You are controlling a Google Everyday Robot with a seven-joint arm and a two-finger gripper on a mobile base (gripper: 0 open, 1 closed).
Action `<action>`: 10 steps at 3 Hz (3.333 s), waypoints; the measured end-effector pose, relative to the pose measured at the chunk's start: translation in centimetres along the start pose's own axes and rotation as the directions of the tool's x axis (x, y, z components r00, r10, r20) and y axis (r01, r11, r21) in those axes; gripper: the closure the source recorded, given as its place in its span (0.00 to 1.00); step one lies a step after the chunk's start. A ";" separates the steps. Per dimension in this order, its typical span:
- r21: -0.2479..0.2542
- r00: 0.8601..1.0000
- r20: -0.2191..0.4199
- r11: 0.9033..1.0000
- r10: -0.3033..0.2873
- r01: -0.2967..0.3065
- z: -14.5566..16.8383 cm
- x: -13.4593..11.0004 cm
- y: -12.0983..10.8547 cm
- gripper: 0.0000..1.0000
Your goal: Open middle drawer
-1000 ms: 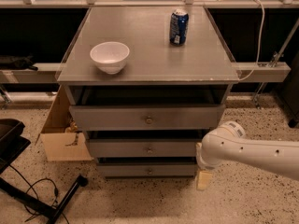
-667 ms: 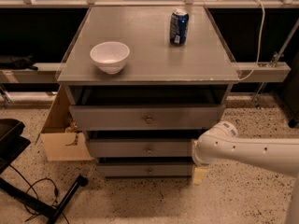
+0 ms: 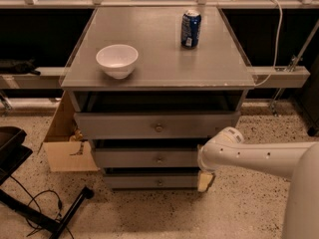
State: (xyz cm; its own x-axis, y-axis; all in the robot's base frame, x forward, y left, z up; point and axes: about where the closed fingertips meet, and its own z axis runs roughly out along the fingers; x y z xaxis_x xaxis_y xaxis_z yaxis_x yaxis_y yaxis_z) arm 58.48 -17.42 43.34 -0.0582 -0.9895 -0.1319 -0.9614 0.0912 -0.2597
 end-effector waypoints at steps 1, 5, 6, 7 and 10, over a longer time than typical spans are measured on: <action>0.001 1.000 -0.003 1.000 0.000 0.000 1.5 -1.0 -1.0 0.00; -0.034 1.000 -0.026 0.999 -0.005 0.004 5.8 -3.2 -2.3 0.42; -0.041 0.999 -0.038 0.999 -0.005 0.004 5.6 -3.0 -2.0 0.65; -0.041 0.999 -0.040 0.999 -0.005 0.003 5.1 -2.9 -2.1 0.89; -0.063 0.998 -0.069 0.998 0.013 -0.018 3.8 -1.5 -0.5 1.00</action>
Offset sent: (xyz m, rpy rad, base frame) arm 0.0402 0.0323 -0.0301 -0.0190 0.0053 -0.0038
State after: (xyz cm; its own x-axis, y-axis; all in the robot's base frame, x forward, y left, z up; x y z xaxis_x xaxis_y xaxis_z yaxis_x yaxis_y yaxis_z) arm 60.08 -15.55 40.01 -0.0893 -0.9936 -0.0689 -0.9752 0.1013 -0.1970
